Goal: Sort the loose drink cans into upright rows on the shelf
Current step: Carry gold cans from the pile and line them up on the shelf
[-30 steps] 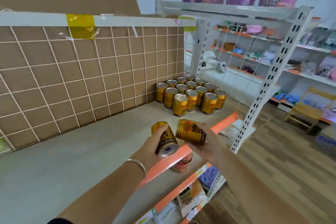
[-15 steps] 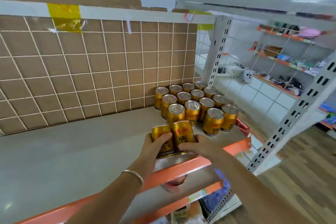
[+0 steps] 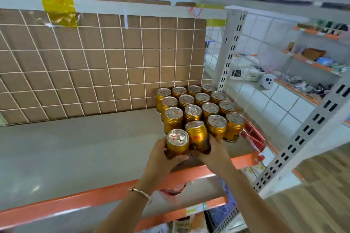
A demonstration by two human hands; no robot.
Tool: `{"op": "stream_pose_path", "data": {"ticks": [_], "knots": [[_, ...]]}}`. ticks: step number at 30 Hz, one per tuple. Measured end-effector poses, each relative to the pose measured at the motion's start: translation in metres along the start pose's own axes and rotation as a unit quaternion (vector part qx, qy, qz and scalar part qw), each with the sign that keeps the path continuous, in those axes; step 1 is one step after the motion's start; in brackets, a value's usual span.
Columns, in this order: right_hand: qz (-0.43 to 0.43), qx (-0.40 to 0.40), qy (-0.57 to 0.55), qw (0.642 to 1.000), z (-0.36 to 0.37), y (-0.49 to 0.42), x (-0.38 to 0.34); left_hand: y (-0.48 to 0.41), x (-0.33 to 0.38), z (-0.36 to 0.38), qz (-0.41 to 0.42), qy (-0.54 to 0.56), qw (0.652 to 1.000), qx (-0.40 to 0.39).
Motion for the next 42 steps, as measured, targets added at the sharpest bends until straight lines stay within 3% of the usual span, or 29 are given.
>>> {"op": "stream_pose_path", "data": {"ticks": [7,10,17,29,34,38,42], "knots": [[-0.004,0.058,-0.003,0.998,0.006,0.013,0.010,-0.005,0.003,0.012,-0.011,-0.021,0.999,0.043],[-0.002,0.081,-0.022,0.997,0.005,0.016,0.010,-0.005,0.005,0.015,-0.027,-0.088,0.993,0.078],[-0.056,0.097,-0.075,0.991,0.000,0.012,0.011,-0.006,0.006,0.015,-0.003,-0.139,0.982,0.125],[-0.071,0.047,0.008,0.996,0.010,0.015,0.003,-0.019,0.001,0.024,-0.040,-0.169,0.982,0.073],[-0.048,0.057,0.099,0.992,0.034,0.023,0.006,-0.010,-0.007,0.026,-0.042,-0.188,0.981,-0.028],[-0.098,0.131,0.104,0.981,0.051,0.040,0.000,0.008,-0.010,0.019,-0.014,-0.309,0.949,-0.064],[-0.203,0.105,0.155,0.961,0.087,0.076,-0.014,0.037,-0.011,0.000,0.030,-0.363,0.930,-0.055]]}}
Point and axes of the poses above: each hand's wrist, its own y-axis away from the middle knuckle, its own z-axis out of the palm, x = y × z, the point moved 7 cm from there along -y, towards the middle knuckle, and after that the axes turned 1 degree about x, right-handed, at the moved point
